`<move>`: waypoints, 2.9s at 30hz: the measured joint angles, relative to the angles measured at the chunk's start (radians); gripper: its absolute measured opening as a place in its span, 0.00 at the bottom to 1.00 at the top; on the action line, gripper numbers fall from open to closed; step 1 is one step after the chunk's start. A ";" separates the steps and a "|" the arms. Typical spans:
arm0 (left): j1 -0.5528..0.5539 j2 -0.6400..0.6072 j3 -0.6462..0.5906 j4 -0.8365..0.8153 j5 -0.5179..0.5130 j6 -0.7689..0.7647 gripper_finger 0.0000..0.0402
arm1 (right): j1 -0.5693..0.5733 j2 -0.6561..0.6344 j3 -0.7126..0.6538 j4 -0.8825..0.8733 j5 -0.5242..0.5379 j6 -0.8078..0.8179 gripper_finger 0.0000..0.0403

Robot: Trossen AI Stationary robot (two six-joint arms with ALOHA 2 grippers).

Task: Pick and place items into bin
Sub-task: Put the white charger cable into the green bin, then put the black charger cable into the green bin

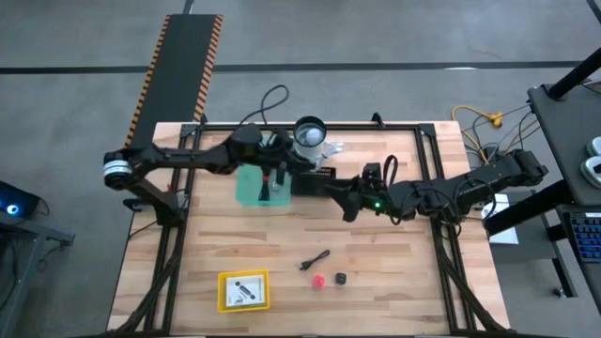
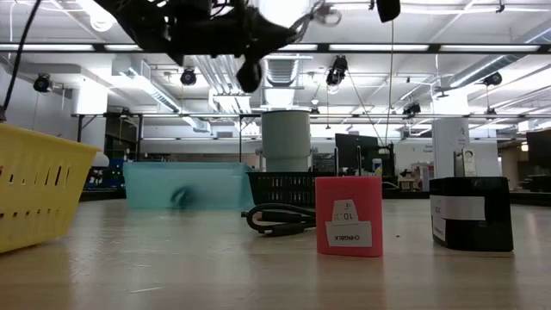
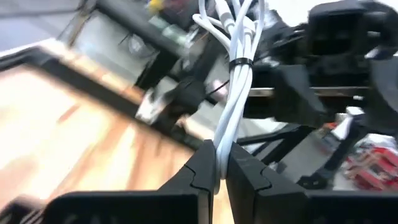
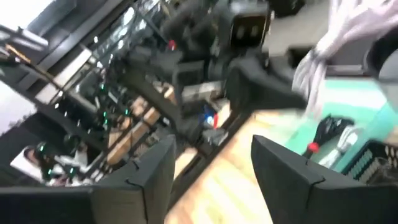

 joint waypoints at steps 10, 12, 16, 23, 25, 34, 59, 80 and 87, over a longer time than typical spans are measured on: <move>0.056 -0.273 -0.005 -0.606 -0.083 0.315 0.02 | 0.000 0.000 0.000 -0.141 -0.052 0.115 0.50; 0.056 -0.329 -0.005 -0.719 -0.128 0.413 0.02 | 0.000 0.000 0.000 -0.147 -0.052 0.114 0.50; 0.056 -0.441 -0.005 -0.915 -0.294 0.625 0.02 | -0.001 0.000 0.000 -0.150 -0.052 0.106 0.50; 0.062 -0.509 -0.030 -1.043 -0.585 1.024 0.02 | -0.003 0.000 0.000 -0.159 -0.051 0.076 0.50; 0.068 -0.505 -0.054 -1.047 -0.587 1.081 0.02 | -0.003 0.000 0.000 -0.160 -0.051 0.074 0.50; 0.133 -0.385 -0.194 -0.907 -0.627 1.122 0.02 | -0.003 0.000 0.000 -0.161 -0.051 0.082 0.50; 0.201 -0.155 -0.174 -0.729 -0.797 1.284 0.32 | -0.001 0.000 0.000 -0.156 -0.056 0.085 0.50; 0.183 -0.479 -0.145 -0.756 -0.317 0.707 0.52 | 0.000 0.021 0.000 -0.155 -0.462 -0.060 0.50; 0.183 -0.501 -0.146 -0.765 -0.316 0.676 0.52 | 0.000 0.159 0.022 -0.156 -0.708 -0.237 0.50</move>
